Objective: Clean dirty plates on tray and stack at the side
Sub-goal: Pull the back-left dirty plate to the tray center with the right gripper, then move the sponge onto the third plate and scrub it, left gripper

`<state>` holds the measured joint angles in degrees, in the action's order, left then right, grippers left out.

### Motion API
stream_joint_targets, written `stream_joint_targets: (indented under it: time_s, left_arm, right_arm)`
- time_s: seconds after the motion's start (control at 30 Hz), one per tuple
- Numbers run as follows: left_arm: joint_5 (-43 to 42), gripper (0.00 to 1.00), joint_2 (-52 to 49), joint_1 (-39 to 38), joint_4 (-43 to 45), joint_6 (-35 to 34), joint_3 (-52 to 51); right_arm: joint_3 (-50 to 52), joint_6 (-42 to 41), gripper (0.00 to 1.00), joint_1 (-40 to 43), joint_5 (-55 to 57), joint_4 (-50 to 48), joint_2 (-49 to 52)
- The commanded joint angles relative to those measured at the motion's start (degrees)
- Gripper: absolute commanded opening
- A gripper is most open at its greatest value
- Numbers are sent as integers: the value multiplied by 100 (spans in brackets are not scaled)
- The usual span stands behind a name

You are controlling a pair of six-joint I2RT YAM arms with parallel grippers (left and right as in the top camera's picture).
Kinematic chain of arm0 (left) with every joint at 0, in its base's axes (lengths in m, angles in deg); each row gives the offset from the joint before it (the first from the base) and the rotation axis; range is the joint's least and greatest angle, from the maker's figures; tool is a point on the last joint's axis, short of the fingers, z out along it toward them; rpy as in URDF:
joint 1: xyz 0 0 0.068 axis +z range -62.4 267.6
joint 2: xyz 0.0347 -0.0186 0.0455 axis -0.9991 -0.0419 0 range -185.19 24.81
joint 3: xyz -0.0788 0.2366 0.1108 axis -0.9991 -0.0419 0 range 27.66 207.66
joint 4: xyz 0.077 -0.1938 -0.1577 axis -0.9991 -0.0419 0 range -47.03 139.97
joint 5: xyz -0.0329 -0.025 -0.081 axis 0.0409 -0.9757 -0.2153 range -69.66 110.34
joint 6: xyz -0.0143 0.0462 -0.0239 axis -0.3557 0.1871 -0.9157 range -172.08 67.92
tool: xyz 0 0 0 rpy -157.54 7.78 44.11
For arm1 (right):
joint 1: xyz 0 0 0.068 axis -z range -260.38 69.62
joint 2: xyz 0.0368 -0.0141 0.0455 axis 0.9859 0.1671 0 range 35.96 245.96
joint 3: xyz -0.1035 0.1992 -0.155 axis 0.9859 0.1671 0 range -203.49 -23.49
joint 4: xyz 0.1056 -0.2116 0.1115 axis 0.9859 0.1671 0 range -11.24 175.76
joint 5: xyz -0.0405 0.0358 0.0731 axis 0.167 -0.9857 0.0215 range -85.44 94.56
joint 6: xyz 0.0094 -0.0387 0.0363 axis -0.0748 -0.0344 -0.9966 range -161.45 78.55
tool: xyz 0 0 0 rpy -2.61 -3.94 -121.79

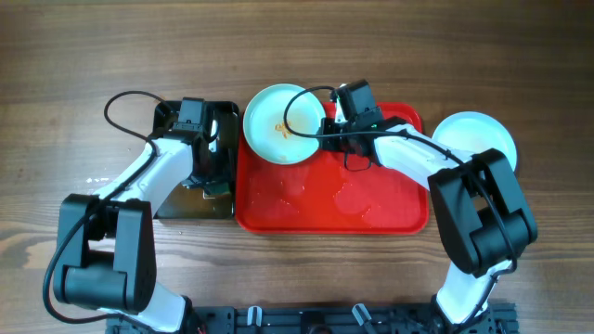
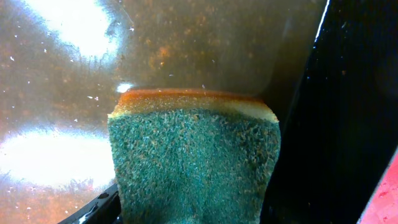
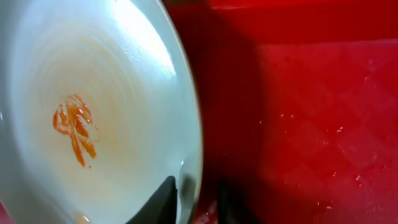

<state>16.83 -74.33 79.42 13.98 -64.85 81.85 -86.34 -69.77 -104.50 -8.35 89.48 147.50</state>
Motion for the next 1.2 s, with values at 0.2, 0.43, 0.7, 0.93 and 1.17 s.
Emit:
stream_joint_targets:
  time_s: [0.2, 0.43, 0.7, 0.93, 1.17]
  left_arm:
    - [-50, 60, -127, 11, 0, -11, -24]
    - [-50, 60, -127, 11, 2, -11, -24]
    - [-50, 31, -127, 11, 385, -11, -24]
    - [-50, 4, -127, 11, 409, -11, -22]
    - [-52, 4, 219, 11, 411, -9, -11]
  right_arm:
    - [-57, -74, 7, -20, 205, 1014, -323]
    - [-57, -13, 4, -20, 656, 2957, -566]
    - [-57, 136, 4, -20, 654, 3132, -566]
    - [-57, 142, 4, -20, 651, 3136, -566]
    - [-57, 286, 4, -20, 651, 3134, -566]
